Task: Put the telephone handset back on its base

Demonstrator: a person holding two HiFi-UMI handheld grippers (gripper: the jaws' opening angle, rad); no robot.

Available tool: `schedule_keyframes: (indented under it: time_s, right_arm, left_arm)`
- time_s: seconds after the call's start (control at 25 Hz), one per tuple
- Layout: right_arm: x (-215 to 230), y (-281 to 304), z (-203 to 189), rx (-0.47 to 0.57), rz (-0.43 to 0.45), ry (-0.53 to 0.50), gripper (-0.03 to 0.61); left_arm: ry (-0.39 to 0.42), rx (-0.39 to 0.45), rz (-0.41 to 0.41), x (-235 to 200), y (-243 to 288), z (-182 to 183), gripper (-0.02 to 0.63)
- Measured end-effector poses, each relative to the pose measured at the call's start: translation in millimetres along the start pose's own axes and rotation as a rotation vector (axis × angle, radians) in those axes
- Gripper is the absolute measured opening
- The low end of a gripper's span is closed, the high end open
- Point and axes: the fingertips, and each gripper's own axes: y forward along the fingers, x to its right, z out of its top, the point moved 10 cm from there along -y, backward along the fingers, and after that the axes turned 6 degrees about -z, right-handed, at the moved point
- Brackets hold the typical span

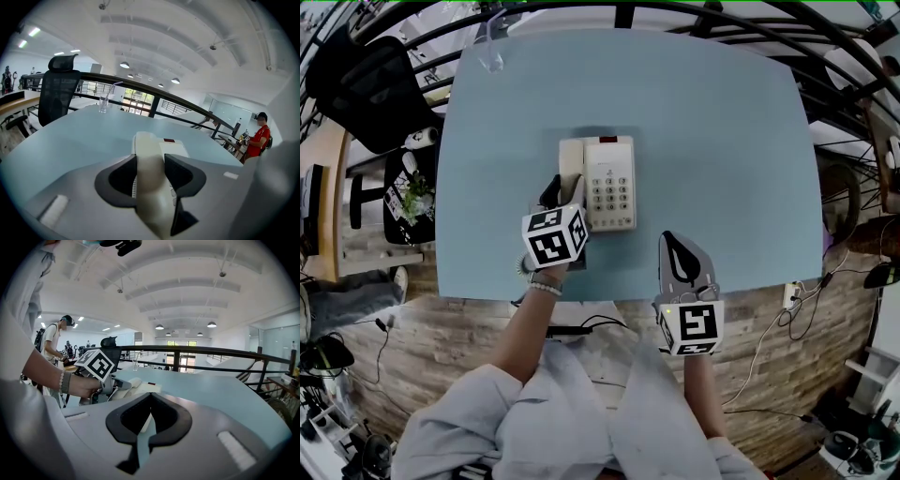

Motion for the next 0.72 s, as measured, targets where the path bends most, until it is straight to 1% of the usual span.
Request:
schedule_keyframes:
  time_s: [0.12, 0.24, 0.4, 0.52, 0.72]
  right_arm:
    - [-1.5, -0.5, -0.5, 0.000, 0.000, 0.000, 0.006]
    - [-2.7, -1.6, -0.4, -0.001, 0.001, 0.000, 0.006]
    - [-4.0, -1.6, -0.5, -0.005, 0.002, 0.001, 0.006]
    - [-4.7, -1.0, -0.9, -0.004, 0.003, 0.000, 0.006]
    - [-7.6, 0.3, -0.2, 0.001, 0.004, -0.004, 0.006]
  left_arm:
    - [-0.026, 0.004, 0.009, 1.6, 1.6, -1.8, 0.189]
    - [-0.029, 0.004, 0.011, 2.4, 1.8, -1.8, 0.189]
    - [-0.029, 0.001, -0.015, -0.4, 1.5, -0.4, 0.190]
    - [-0.013, -0.010, -0.052, -2.0, 3.3, -0.5, 0.190]
    - [0.043, -0.039, -0.140, -5.0, 4.4, 1.8, 0.192]
